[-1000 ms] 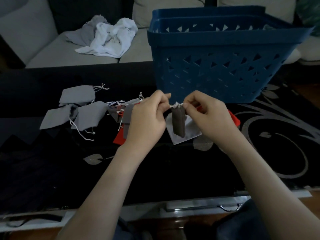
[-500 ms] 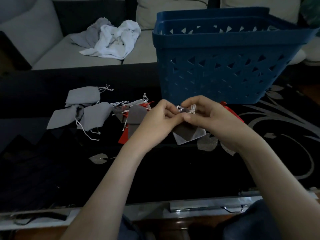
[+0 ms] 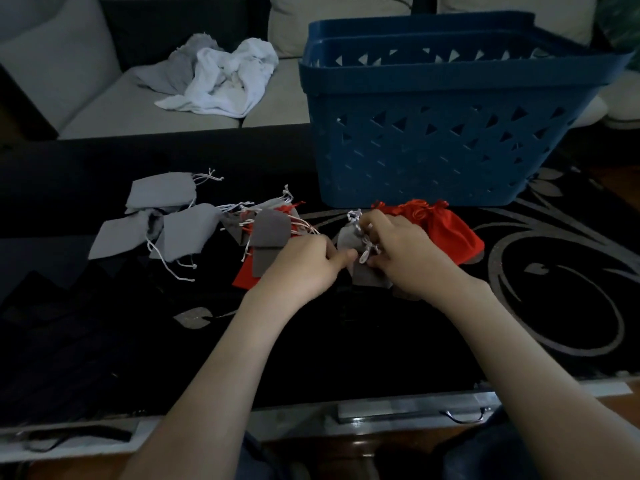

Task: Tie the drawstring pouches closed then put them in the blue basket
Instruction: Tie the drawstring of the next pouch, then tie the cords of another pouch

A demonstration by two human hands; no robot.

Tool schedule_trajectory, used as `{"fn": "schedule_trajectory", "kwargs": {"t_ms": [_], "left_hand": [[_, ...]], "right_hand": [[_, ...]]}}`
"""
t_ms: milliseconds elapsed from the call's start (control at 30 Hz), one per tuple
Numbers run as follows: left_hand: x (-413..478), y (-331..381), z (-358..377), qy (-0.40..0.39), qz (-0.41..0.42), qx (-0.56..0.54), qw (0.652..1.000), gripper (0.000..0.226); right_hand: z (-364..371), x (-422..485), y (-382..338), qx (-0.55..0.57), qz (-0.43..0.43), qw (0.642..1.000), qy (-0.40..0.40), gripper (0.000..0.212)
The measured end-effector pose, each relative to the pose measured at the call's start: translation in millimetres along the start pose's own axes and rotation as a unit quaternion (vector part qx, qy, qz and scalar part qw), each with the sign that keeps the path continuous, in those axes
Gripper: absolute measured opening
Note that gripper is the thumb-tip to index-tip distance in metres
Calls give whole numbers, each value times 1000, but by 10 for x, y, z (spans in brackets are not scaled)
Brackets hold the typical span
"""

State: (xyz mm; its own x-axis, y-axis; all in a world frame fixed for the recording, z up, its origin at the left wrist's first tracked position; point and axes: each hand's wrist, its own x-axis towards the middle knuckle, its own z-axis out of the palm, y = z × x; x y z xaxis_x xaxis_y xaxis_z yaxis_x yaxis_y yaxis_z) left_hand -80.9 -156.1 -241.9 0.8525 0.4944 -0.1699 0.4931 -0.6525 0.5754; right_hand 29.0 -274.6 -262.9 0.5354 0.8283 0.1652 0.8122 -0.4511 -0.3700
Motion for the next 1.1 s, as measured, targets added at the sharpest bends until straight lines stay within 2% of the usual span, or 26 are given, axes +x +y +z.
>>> {"fn": "schedule_trajectory", "kwargs": {"t_ms": [133, 200, 267, 400, 500, 600, 667, 767, 933, 1000, 1100], "left_hand": [[59, -107, -31, 136, 20, 29, 990, 21], [91, -181, -43, 205, 40, 83, 974, 18], [75, -204, -78, 240, 12, 135, 961, 24], [72, -231, -131, 226, -72, 157, 958, 38], [103, -286, -172, 180, -145, 158, 960, 41], [148, -383, -243, 193, -161, 143, 957, 40], [183, -439, -295, 204, -170, 87, 960, 38], [188, -481, -350, 235, -164, -55, 956, 23], [75, -453, -375, 320, -56, -130, 937, 19], [19, -390, -393, 308, -34, -240, 920, 25], [-72, -251, -428, 214, 9, -476, 853, 27]], "right_hand": [[0, -6, -29, -111, -6, 994, 22, 46], [-20, -34, -65, -103, -14, 993, 48, 48], [-31, -47, -149, -67, -19, 994, 82, 54], [-21, -17, -310, -29, -29, 991, 127, 50], [17, 12, -384, -17, -42, 993, 110, 49], [84, 39, -475, -13, -65, 994, 90, 46], [131, 56, -519, -1, -78, 994, 75, 42], [185, 76, -559, 43, -82, 994, 62, 40], [177, 94, -570, 142, -69, 986, 55, 39], [144, 92, -614, 189, -44, 979, 56, 35], [62, 82, -678, 306, 56, 948, 71, 25]]}}
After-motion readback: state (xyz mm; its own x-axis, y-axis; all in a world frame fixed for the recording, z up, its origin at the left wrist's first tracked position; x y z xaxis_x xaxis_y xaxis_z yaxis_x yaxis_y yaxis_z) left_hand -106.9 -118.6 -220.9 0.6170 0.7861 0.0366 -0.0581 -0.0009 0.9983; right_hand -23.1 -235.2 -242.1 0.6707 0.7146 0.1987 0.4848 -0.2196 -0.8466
